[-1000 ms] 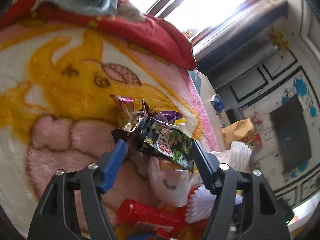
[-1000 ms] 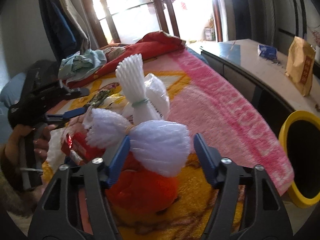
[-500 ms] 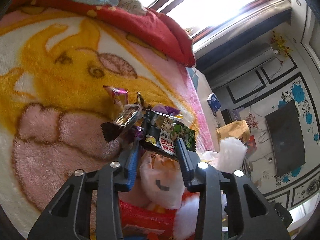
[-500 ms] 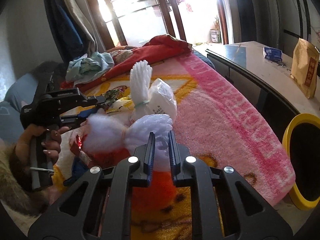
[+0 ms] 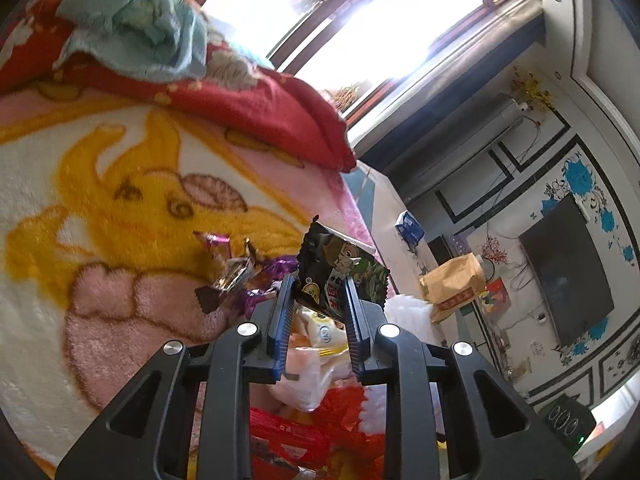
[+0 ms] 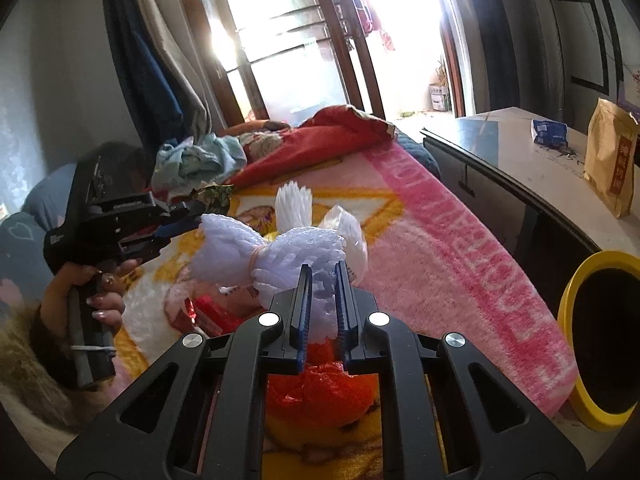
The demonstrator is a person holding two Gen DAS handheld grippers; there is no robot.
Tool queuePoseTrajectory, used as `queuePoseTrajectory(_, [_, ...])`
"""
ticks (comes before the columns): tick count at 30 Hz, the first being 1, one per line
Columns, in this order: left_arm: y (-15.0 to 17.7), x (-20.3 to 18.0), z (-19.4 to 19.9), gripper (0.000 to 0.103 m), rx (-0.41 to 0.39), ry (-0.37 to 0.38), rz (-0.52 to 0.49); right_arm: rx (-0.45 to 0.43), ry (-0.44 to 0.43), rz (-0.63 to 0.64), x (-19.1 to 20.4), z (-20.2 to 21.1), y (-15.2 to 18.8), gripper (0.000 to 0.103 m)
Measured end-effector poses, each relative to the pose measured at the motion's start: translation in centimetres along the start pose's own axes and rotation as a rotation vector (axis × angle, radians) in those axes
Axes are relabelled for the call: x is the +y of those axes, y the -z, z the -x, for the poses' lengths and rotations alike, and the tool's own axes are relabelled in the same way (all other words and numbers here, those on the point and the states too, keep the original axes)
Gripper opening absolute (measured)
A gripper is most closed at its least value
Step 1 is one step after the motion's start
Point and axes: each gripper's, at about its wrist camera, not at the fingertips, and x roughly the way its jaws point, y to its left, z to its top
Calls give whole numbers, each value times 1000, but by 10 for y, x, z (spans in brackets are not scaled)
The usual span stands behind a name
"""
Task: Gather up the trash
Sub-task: 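Carry the snack bag and foam net with both tools over the yellow bin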
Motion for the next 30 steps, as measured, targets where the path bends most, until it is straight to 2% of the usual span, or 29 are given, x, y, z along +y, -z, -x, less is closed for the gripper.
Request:
queuePoseTrajectory(5, [4, -18, 12, 23, -21, 8, -69, -43, 45, -25, -10, 14, -6, 7])
queuePoseTrajectory(12, [16, -49, 11, 22, -15, 24, -170, -90, 120, -87, -39, 35, -10, 7])
queuePoseTrajectory(30, [63, -127, -31, 22, 93, 112, -368, -163, 357, -231, -110, 82, -12, 7])
